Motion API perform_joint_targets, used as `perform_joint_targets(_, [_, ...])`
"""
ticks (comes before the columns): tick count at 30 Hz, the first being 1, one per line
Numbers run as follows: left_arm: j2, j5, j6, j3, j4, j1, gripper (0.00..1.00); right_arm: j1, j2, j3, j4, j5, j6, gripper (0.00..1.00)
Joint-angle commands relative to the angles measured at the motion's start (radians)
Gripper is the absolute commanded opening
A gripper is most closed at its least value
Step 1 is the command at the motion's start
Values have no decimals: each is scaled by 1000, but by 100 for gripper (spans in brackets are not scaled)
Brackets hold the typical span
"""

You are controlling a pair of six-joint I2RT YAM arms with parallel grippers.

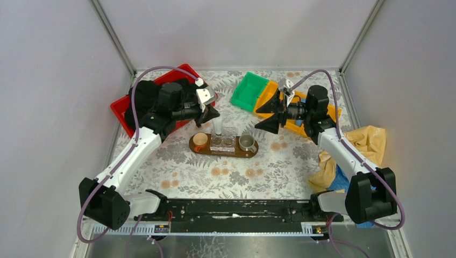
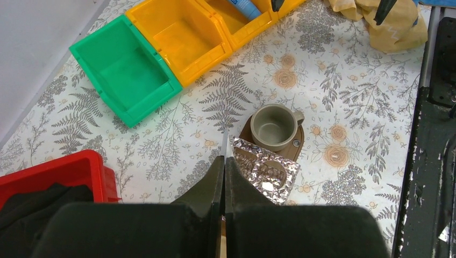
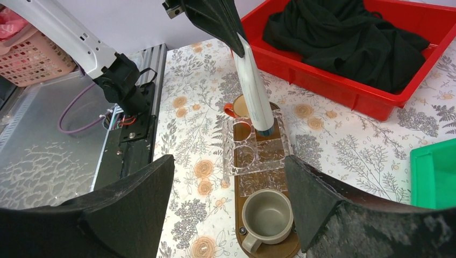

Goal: Prepare toiletry sets of a toothbrush and toothpaste on the tray

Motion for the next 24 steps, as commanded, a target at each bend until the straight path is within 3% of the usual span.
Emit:
perform_joint_targets(1, [-24, 21, -2, -8, 70, 6, 0, -8, -32, -1, 54, -32, 10, 82])
perform_joint_targets(24, [31, 35, -12, -112, 178, 9, 0, -16, -34, -10, 79, -34, 26, 82])
